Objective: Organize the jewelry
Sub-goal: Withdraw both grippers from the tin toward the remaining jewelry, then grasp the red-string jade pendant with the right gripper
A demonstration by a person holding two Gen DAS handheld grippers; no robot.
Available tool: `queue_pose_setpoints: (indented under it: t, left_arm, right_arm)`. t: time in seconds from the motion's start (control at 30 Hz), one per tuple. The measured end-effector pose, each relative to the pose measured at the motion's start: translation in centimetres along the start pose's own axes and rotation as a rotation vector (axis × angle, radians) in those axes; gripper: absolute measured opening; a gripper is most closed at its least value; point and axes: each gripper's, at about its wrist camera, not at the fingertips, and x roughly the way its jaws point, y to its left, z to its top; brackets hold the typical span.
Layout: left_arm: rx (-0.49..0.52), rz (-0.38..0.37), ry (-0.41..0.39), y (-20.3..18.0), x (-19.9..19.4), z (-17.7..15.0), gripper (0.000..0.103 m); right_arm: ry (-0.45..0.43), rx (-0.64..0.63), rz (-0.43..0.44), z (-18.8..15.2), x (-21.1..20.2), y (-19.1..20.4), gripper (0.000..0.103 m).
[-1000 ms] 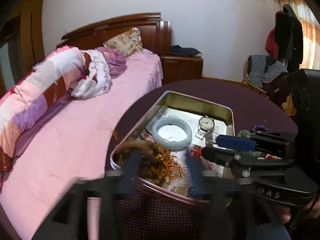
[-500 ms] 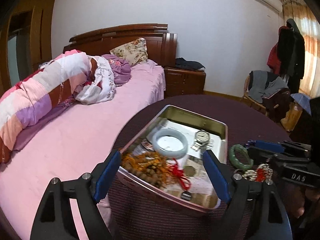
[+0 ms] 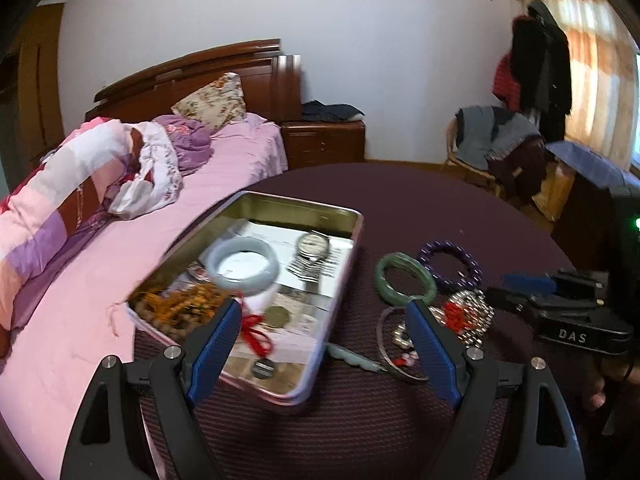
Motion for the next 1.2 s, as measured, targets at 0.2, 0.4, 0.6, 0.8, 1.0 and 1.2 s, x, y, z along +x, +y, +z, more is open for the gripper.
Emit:
queue_pose_setpoints:
  t: [0.2, 0.4, 0.6, 0.8, 1.0, 1.2]
  left_arm:
    - [0.007, 0.029, 0.026, -0.9, 0.5, -0.6, 0.083]
    - [-0.027, 0.061, 0.036, -0.2, 0.8, -0.7, 0.083]
    - [-0.031, 0.045, 0.035, -0.1, 0.8, -0.7, 0.083]
    - [-0.03, 0.029, 0.038, -0.2, 0.7, -0.7, 0.083]
    - [-0.022, -0.001, 0.032, -0.7, 0.4, -0.6, 0.083]
    - [0.024, -0.043, 0.042, -2.4, 0.8, -0.7, 0.083]
  right_arm:
    - [0.007, -0.034, 0.042, -0.2, 0.2, 1.3, 0.044]
    - [0.004, -0.092, 0.067, -0.1, 0.6, 3.2, 0.044]
    - [0.041, -0.13, 0.059, 0.1, 1.9, 4.4, 0.042]
    - [0.05, -0.145, 0.052, 0.1, 2.3, 4.6, 0.012]
    - [-0.032, -0.104, 0.078, 0.2, 0.7, 3.7, 0.006]
    - [-0.055, -0.043, 0.04, 0.3, -0.5, 1.6, 0.006]
